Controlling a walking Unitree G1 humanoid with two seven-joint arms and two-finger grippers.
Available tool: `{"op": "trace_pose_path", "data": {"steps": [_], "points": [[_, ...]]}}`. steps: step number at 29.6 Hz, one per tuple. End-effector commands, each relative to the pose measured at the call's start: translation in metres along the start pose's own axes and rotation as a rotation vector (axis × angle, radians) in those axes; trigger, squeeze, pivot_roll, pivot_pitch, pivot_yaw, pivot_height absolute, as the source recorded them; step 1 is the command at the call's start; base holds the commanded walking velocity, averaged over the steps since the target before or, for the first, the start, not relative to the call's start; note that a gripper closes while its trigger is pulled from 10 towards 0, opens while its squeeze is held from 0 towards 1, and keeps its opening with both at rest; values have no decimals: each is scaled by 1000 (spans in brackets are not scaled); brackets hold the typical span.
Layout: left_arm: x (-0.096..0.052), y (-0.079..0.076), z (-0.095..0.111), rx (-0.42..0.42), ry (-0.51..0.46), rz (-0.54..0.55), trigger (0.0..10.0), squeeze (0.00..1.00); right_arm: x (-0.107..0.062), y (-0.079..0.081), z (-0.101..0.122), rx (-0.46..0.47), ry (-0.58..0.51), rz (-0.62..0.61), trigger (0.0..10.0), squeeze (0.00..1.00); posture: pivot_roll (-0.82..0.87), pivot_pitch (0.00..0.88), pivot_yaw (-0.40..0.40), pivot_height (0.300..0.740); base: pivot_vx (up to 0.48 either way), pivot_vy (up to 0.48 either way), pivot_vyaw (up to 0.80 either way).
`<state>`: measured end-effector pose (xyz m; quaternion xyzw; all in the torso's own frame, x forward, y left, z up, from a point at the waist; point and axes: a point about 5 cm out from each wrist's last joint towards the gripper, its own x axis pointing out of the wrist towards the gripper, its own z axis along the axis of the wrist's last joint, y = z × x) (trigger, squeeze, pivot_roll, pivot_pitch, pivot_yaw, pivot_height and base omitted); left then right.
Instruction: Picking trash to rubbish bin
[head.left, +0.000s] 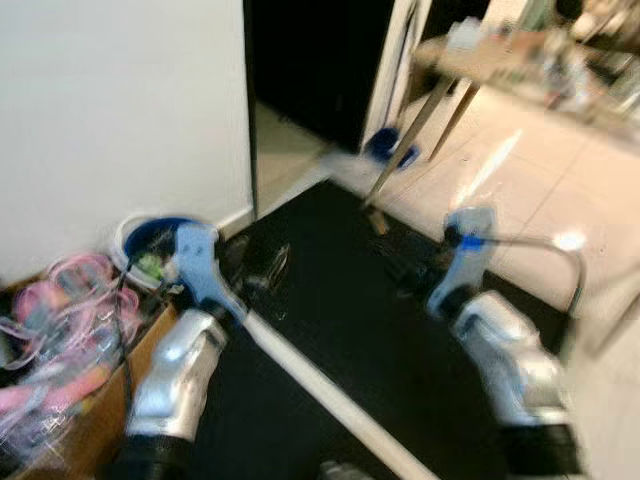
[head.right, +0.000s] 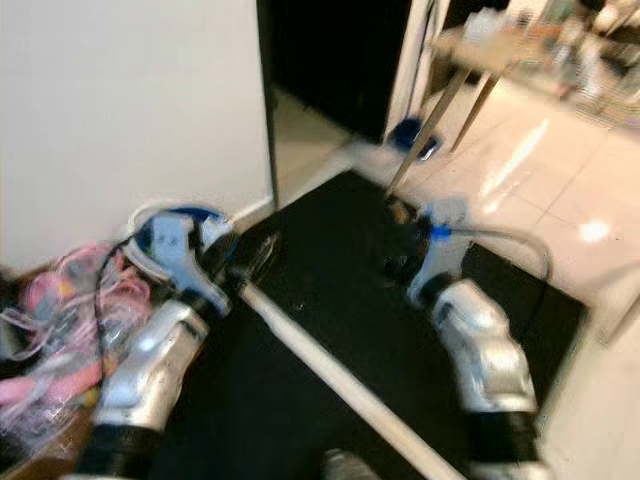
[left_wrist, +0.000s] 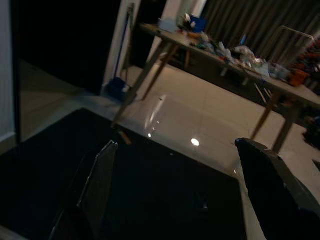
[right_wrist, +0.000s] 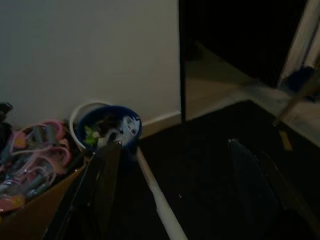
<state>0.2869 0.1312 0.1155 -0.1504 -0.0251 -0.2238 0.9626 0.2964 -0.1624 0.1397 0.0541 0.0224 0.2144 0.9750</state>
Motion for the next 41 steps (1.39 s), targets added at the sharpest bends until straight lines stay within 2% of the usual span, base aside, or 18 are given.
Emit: {"op": "trace_pose_path", "data": {"steps": [1, 17, 41], "points": [[1, -1, -1, -13, 9, 2, 10000, 0, -1, -2, -3, -2, 17, -5, 10000, 0, -83, 0, -30, 740, 0, 0, -719], [2, -3, 0, -15, 14, -3, 10000, 0, 0, -2, -3, -24, 37, -10, 10000, 0, -84, 0, -24, 740, 0, 0, -648], [2, -3, 2, -19, 15, -7, 10000, 0, 0, -3, -5, -32, 45, -15, 10000, 0, -86, 0, -25, 660, 0, 0, -435]]}}
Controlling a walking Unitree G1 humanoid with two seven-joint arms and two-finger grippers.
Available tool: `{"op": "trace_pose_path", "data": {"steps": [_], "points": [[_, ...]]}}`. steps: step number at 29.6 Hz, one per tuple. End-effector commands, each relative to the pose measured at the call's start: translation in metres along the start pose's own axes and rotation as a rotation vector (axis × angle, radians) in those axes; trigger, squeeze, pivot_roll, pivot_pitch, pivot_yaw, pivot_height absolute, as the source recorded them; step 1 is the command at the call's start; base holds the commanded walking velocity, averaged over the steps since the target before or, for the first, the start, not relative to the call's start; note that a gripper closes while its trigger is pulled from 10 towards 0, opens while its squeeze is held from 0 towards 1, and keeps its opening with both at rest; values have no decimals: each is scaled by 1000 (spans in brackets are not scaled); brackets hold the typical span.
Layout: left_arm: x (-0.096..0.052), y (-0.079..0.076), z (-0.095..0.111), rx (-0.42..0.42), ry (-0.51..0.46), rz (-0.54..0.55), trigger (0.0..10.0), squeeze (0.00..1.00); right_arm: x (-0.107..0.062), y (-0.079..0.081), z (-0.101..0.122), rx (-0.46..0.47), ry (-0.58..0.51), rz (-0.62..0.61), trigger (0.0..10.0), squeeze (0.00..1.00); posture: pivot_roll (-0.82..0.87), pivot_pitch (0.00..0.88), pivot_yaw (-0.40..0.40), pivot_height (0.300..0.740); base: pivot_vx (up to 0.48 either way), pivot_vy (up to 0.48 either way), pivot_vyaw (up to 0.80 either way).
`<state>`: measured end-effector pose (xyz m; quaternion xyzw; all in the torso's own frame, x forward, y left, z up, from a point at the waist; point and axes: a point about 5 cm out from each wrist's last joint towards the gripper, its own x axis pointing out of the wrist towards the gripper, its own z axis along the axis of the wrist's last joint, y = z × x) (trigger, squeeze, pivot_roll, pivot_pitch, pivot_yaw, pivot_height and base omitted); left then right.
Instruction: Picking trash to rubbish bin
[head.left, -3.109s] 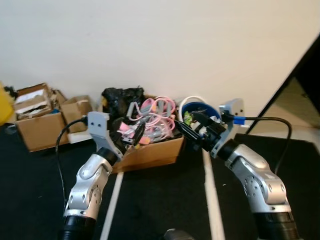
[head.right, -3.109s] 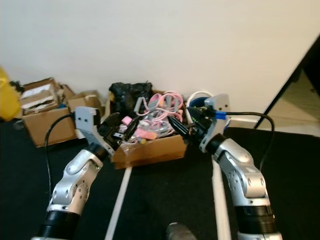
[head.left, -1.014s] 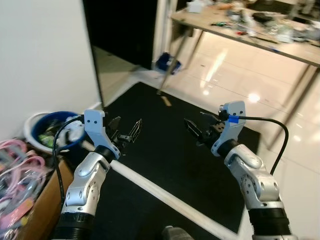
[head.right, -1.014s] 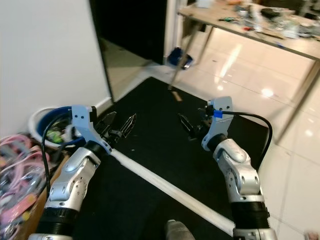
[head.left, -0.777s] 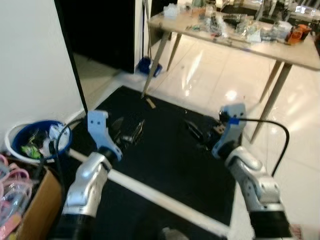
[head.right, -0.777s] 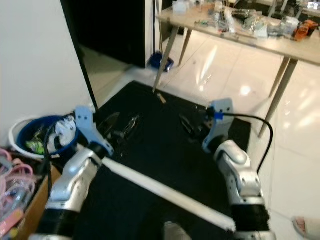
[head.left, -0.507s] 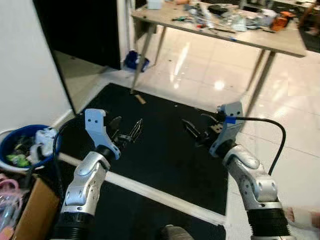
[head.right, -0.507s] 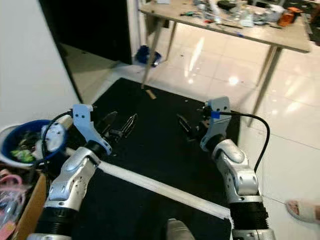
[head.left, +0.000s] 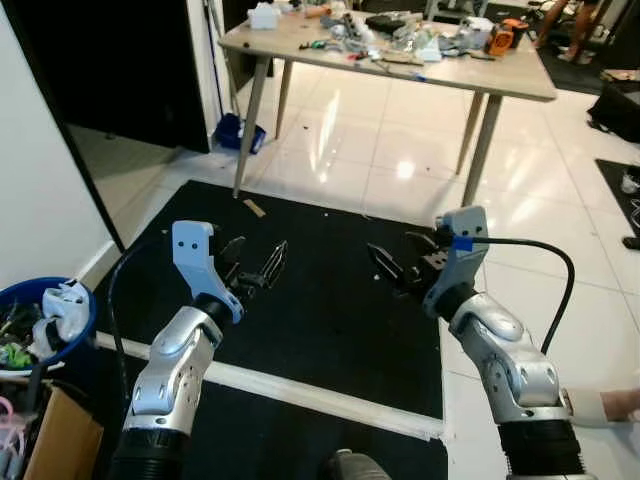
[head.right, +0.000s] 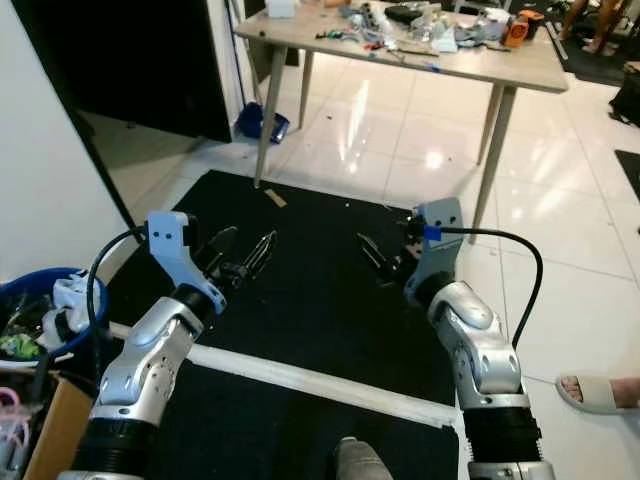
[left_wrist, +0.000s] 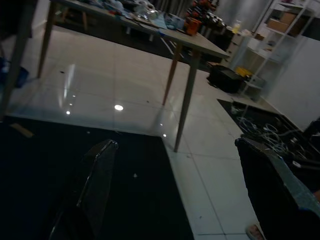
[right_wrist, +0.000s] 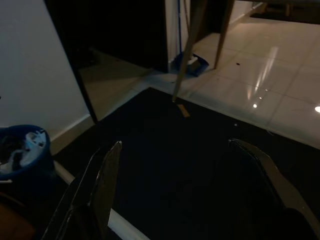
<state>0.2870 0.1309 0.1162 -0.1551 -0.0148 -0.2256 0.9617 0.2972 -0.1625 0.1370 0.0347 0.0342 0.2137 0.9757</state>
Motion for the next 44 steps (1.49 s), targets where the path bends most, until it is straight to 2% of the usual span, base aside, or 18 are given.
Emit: {"op": "trace_pose_path", "data": {"steps": [1, 22, 28, 44], "points": [[1, -3, 1, -5, -3, -7, 10000, 0, -1, -3, -3, 2, 14, -11, 10000, 0, -86, 0, -25, 656, 0, 0, -431], [1, -4, 3, -4, -2, -8, 10000, 0, -1, -3, -2, 6, 1, -14, 10000, 0, -86, 0, -27, 652, 0, 0, -61], [1, -5, 3, -4, -2, -8, 10000, 0, -1, -1, 0, 22, -9, 35, 10000, 0, -84, 0, -27, 652, 0, 0, 0], [1, -5, 4, -1, -1, -9, 10000, 0, -2, 2, 4, 53, -26, 99, 10000, 0, -80, 0, -29, 706, 0, 0, 0]]}}
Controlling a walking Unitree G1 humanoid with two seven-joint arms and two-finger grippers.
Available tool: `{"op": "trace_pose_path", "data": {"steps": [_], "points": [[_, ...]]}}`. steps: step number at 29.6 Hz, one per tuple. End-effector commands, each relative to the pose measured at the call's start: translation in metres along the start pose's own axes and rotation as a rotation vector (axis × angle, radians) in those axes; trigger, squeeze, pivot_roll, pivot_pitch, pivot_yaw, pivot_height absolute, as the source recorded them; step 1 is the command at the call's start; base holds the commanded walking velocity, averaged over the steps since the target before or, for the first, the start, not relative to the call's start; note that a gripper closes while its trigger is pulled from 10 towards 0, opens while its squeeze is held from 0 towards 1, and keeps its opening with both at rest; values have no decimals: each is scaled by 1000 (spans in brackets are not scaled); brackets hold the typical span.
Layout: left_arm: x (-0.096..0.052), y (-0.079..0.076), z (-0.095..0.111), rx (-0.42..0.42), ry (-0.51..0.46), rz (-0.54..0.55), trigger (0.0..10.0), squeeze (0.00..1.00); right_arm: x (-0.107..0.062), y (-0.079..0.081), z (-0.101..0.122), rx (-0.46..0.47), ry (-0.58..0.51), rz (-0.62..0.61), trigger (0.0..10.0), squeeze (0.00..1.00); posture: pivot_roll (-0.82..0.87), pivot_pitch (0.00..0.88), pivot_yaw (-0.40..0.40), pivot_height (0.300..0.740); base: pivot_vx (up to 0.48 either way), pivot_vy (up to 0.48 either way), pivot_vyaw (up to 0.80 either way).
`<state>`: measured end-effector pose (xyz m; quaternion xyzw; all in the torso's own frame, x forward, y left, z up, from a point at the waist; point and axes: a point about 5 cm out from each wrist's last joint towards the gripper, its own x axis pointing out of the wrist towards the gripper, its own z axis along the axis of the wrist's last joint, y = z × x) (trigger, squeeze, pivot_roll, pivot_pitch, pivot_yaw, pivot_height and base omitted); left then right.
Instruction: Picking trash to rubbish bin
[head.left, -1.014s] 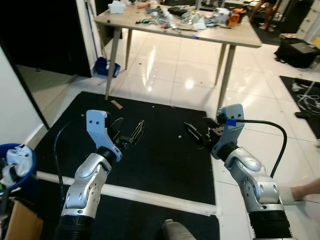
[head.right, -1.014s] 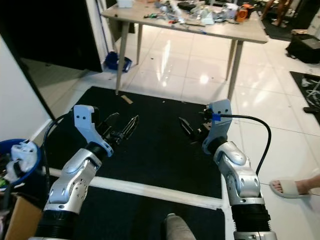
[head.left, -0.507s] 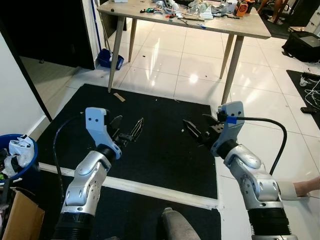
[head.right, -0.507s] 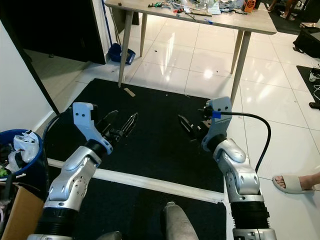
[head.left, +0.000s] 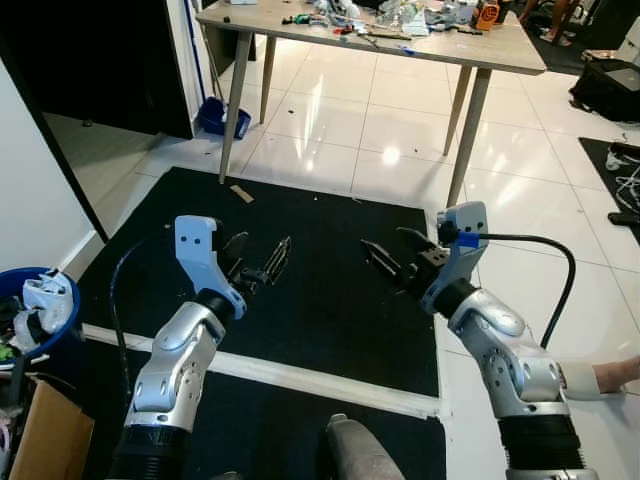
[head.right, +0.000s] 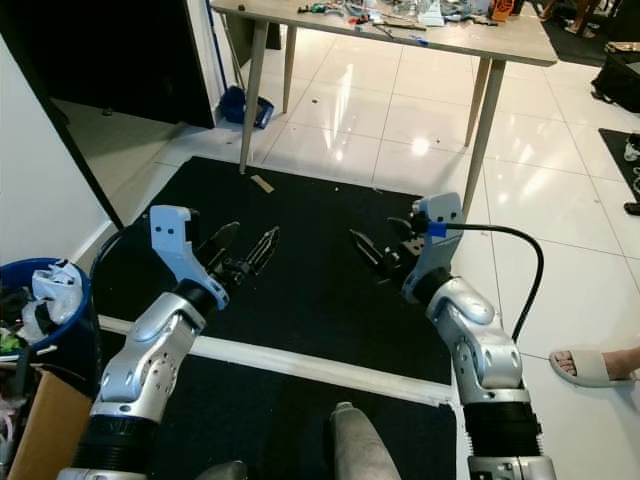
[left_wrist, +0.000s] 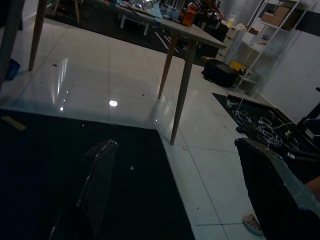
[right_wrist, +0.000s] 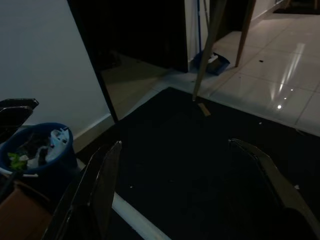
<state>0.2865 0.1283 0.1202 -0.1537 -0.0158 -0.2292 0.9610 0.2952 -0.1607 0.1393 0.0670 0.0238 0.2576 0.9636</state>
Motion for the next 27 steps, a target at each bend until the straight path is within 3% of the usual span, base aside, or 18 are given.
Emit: {"op": "trace_pose_path", "data": {"steps": [1, 8, 25, 27], "points": [[0, -1, 1, -3, 0, -1, 10000, 0, -1, -1, 2, -3, 4, 7, 10000, 0, -80, 0, -29, 711, 0, 0, 0], [0, -1, 0, -2, 2, -3, 10000, 0, -1, -1, 3, -2, 0, 12, 10000, 0, -79, 0, -31, 740, 0, 0, 0], [0, -1, -1, 0, 7, -5, 10000, 0, -1, -2, 2, -5, -6, -11, 10000, 0, -77, 0, -33, 740, 0, 0, 0], [0, 0, -2, 0, 8, -5, 10000, 0, 0, -1, 2, 3, -6, -1, 10000, 0, -77, 0, -33, 740, 0, 0, -800]]}}
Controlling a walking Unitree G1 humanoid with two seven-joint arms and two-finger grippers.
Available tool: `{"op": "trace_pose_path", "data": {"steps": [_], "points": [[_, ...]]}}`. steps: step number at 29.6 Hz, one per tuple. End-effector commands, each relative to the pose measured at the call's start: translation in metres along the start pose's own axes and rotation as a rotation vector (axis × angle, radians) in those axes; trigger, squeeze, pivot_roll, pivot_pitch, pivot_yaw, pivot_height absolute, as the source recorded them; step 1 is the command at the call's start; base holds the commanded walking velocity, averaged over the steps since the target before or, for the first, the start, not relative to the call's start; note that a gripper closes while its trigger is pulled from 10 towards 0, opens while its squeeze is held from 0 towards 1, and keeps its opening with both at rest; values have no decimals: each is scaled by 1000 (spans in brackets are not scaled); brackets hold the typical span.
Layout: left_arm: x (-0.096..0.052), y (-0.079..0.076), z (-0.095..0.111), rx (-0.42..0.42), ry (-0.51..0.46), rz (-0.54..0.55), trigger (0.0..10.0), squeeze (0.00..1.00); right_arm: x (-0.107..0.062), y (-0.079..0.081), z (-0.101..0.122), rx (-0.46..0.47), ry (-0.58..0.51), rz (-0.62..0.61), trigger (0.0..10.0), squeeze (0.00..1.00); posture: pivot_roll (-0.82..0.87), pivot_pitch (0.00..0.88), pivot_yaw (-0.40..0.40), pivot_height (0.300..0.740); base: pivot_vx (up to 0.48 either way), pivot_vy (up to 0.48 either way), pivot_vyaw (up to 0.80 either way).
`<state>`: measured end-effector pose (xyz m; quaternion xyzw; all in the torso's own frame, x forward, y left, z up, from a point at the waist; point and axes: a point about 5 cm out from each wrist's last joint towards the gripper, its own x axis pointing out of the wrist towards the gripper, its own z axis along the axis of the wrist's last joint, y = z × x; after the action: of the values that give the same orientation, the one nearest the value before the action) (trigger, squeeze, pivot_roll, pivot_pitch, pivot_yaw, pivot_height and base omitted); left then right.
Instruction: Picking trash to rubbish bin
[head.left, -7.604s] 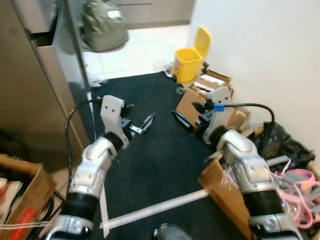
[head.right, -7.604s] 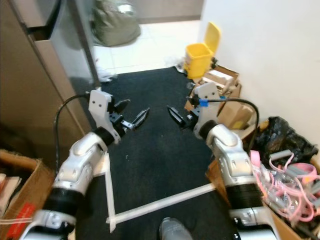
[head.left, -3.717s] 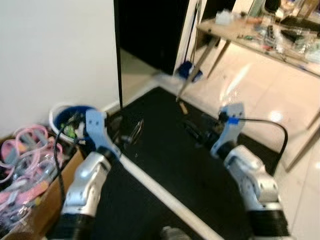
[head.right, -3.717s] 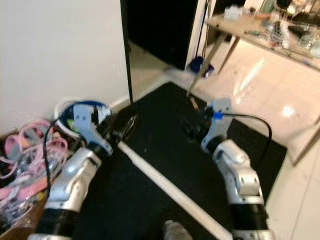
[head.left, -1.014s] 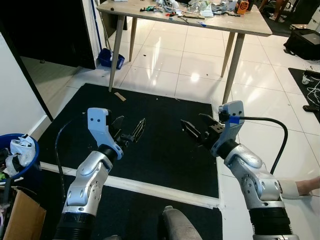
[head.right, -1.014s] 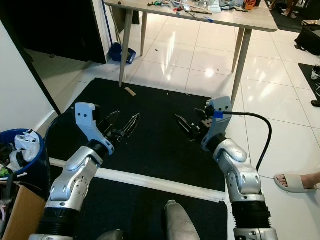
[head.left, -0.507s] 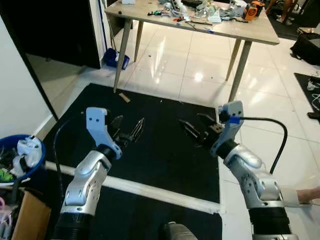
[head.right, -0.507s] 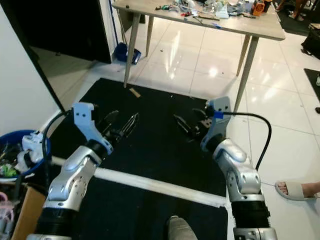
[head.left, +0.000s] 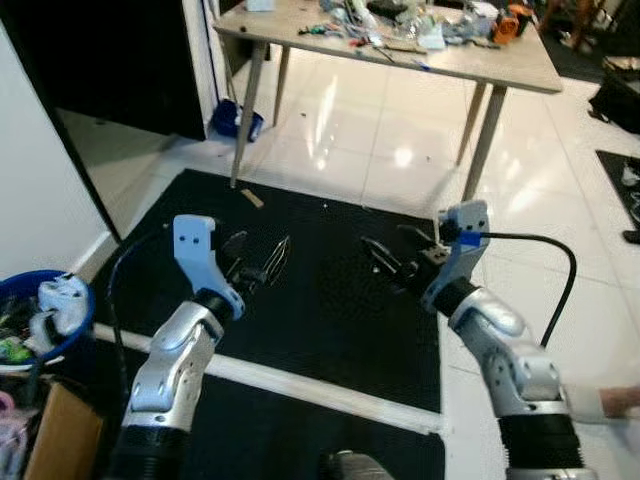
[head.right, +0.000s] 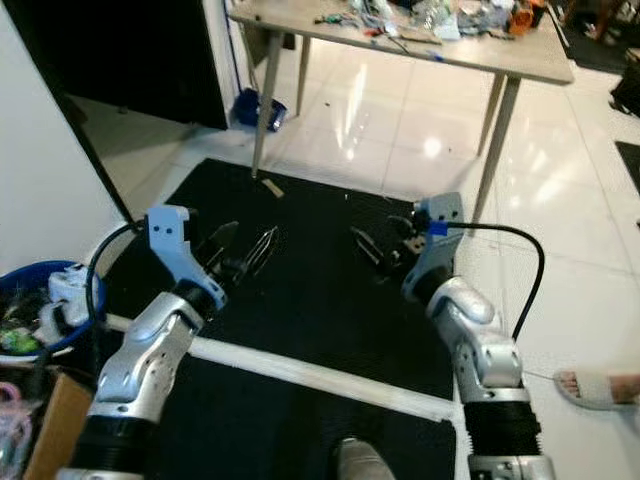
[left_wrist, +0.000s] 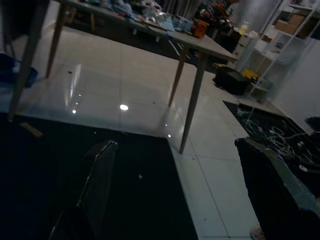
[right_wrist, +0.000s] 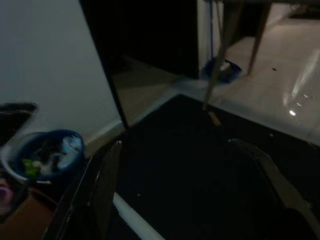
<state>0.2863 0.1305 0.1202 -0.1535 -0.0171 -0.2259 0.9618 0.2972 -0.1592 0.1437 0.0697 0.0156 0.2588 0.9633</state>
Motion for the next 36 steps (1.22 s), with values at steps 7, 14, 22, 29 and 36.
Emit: {"op": "trace_pose_path", "data": {"steps": [7, 14, 22, 29, 36], "points": [[1, -1, -4, -2, 14, -12, 10000, 0, -3, -2, -2, 5, 9, -2, 10000, 0, -77, 0, -33, 740, 0, 0, -800], [1, -1, -5, -4, 15, -11, 10000, 0, -3, -1, -2, 7, 6, 1, 10000, 0, -77, 0, -32, 740, 0, 0, -800], [1, 0, -5, -4, 15, -11, 10000, 0, -4, -3, -1, -22, 0, -8, 10000, 0, -78, 0, -31, 740, 0, 0, -434], [1, 1, -6, -5, 15, -11, 10000, 0, -6, -1, 1, -24, -18, 42, 10000, 0, -78, 0, -31, 740, 0, 0, 0], [1, 1, -6, -4, 16, -12, 10000, 0, -7, 1, 2, -27, -10, 85, 10000, 0, -78, 0, -30, 740, 0, 0, 0]]}}
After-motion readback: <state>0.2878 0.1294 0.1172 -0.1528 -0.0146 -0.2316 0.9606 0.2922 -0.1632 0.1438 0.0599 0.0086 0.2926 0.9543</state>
